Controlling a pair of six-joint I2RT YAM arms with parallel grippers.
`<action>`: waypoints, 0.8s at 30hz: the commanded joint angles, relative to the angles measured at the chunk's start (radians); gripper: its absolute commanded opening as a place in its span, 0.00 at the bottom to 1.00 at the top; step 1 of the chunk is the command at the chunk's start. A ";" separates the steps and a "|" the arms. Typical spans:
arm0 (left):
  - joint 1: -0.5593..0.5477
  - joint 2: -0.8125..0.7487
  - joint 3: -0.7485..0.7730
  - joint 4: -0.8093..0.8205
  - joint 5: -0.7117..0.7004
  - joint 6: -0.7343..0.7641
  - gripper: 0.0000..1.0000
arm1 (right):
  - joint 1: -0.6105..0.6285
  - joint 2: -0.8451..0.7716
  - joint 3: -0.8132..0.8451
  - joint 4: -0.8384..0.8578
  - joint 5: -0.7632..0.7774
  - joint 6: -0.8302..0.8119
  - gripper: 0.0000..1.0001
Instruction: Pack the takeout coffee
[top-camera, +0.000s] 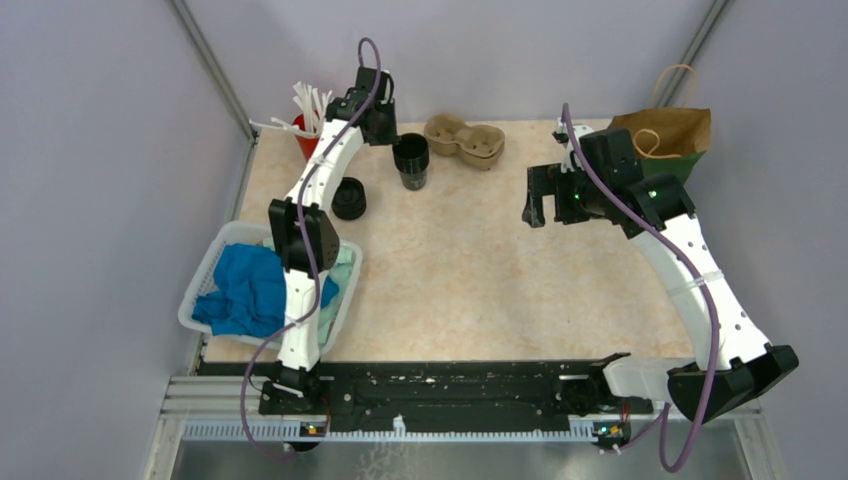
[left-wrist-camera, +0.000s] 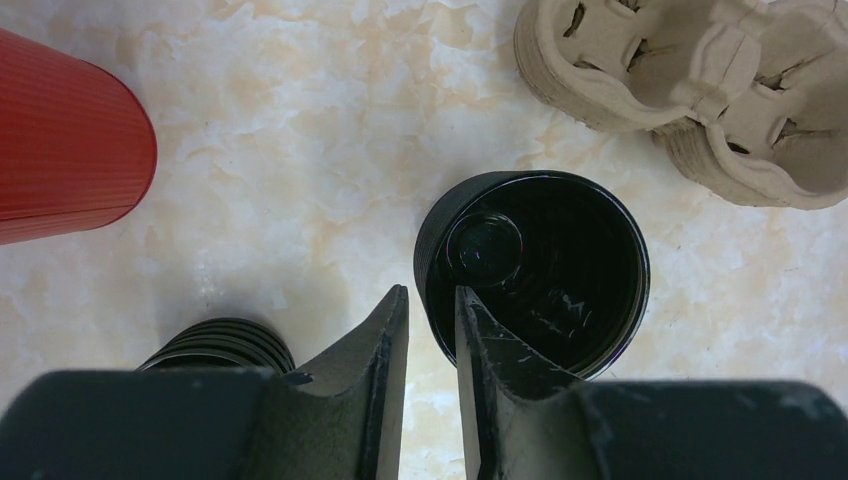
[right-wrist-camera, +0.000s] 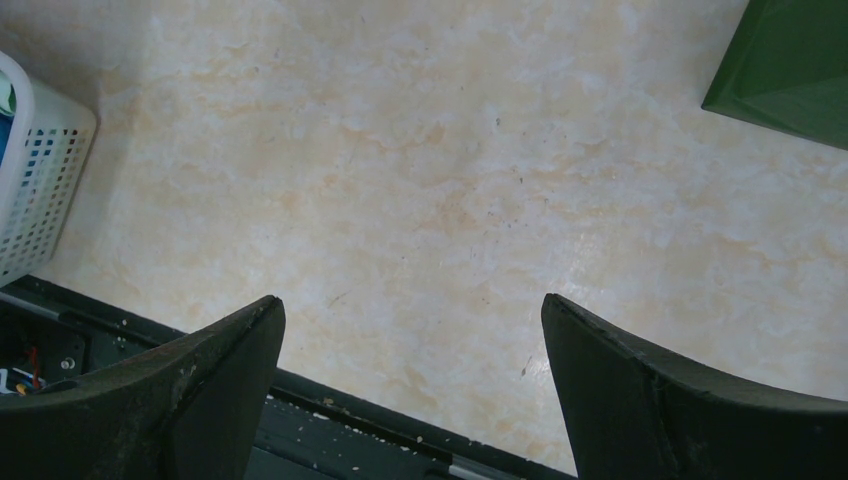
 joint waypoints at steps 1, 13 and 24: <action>-0.002 0.004 0.037 0.011 0.016 -0.011 0.28 | -0.002 0.003 0.012 0.036 0.001 -0.005 0.99; -0.002 0.018 0.037 0.002 0.027 -0.008 0.26 | -0.002 0.001 0.007 0.036 -0.004 -0.004 0.99; -0.002 0.022 0.037 0.000 0.027 -0.008 0.17 | -0.002 0.001 0.003 0.038 -0.005 -0.004 0.99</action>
